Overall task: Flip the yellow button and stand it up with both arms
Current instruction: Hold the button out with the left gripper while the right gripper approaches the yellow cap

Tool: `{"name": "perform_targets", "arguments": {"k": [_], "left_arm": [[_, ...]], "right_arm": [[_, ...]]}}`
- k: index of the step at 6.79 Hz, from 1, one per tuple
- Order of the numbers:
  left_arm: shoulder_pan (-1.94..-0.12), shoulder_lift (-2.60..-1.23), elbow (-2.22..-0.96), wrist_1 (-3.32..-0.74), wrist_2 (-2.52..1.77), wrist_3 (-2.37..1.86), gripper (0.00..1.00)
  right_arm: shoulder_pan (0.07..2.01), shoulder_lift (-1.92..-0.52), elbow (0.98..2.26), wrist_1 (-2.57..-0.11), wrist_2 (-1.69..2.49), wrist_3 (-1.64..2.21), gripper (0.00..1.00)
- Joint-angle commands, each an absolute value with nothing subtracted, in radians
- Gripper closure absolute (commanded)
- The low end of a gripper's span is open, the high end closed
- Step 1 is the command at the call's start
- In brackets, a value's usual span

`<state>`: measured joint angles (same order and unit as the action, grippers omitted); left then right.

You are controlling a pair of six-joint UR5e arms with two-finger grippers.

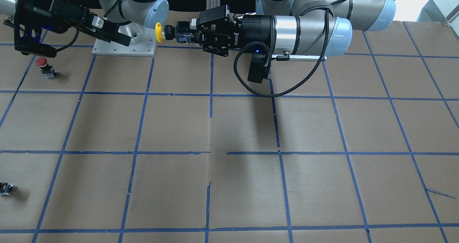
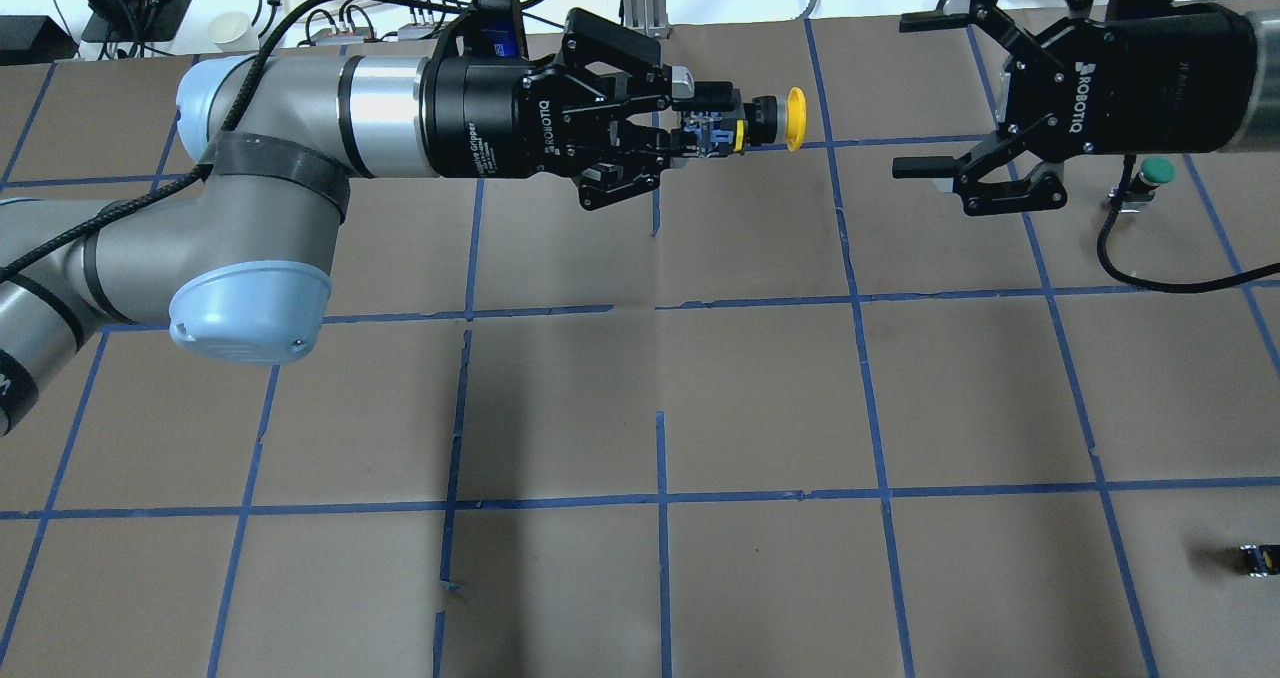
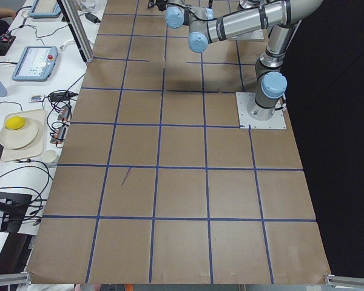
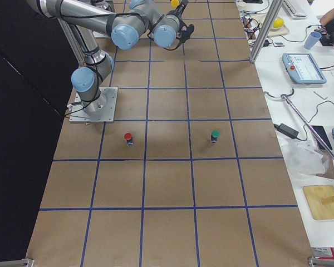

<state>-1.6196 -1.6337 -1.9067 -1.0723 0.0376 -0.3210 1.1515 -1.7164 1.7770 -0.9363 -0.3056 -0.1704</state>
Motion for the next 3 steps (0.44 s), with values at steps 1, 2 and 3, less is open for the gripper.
{"name": "perform_targets", "arguments": {"k": [1, 2, 3], "left_arm": [[-1.620, -1.635, -1.896, -1.072, 0.037, -0.321, 0.98], [-1.620, -1.631, -1.894, -1.069, 0.038, -0.319, 0.98], [-1.620, -1.629, -1.890, -1.068, 0.038, -0.318, 0.98]], "right_arm": [[1.167, -1.707, 1.784, -0.959, -0.293, -0.195, 0.01], [1.224, -1.700, 1.786, -0.945, -0.290, -0.178, 0.01], [1.256, -1.695, 1.789, -0.945, -0.290, -0.176, 0.01]]}}
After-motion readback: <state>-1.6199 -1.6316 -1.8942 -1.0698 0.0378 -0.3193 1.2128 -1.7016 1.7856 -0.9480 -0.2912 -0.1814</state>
